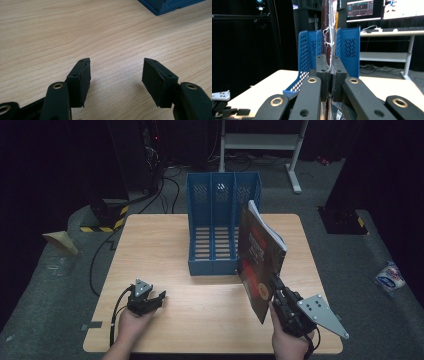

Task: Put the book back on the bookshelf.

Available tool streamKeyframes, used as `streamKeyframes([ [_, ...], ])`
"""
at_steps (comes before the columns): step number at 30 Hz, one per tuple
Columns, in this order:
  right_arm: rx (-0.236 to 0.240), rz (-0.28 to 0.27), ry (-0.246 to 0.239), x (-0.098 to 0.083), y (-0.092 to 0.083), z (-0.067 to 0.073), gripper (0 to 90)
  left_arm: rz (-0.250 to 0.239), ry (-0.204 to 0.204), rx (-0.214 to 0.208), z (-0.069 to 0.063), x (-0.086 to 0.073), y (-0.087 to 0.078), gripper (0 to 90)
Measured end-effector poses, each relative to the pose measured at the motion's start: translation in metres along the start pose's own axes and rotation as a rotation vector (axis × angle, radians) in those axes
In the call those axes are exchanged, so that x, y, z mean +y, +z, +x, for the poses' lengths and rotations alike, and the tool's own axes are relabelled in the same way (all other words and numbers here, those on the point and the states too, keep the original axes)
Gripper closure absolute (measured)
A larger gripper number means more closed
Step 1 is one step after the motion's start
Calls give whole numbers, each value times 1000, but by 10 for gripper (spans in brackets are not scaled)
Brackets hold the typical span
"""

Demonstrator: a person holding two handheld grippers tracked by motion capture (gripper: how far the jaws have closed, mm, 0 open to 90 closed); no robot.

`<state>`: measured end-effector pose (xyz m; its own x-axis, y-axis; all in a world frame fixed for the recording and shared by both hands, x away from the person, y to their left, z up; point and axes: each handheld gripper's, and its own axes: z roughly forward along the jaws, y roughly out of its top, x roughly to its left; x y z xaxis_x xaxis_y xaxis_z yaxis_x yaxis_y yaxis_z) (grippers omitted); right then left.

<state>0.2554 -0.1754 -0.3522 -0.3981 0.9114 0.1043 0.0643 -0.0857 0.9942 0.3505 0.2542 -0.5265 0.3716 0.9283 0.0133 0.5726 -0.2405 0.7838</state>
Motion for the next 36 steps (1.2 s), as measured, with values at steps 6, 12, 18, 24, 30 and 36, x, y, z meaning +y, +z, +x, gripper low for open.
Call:
streamKeyframes([
  [6, -18, -31, -27, 16, 4, -3, 870, 29, 1, 14, -1, 1, 3, 363],
  [12, -23, -45, -34, 32, 17, -6, 870, 44, -2, 16, -1, 1, 4, 348],
  [18, -33, -58, -44, 43, 33, -9, 871, 46, -10, 1, 0, 1, 4, 348],
  [24, -30, -51, -50, 50, 51, -11, 872, 46, 2, -2, -1, 1, 4, 348],
  [30, -42, -52, -53, 62, 65, -14, 872, 44, 1, -1, -1, 1, 4, 348],
  [36, -64, -65, -50, 72, 82, -21, 872, 48, 1, -4, 0, 1, 4, 348],
])
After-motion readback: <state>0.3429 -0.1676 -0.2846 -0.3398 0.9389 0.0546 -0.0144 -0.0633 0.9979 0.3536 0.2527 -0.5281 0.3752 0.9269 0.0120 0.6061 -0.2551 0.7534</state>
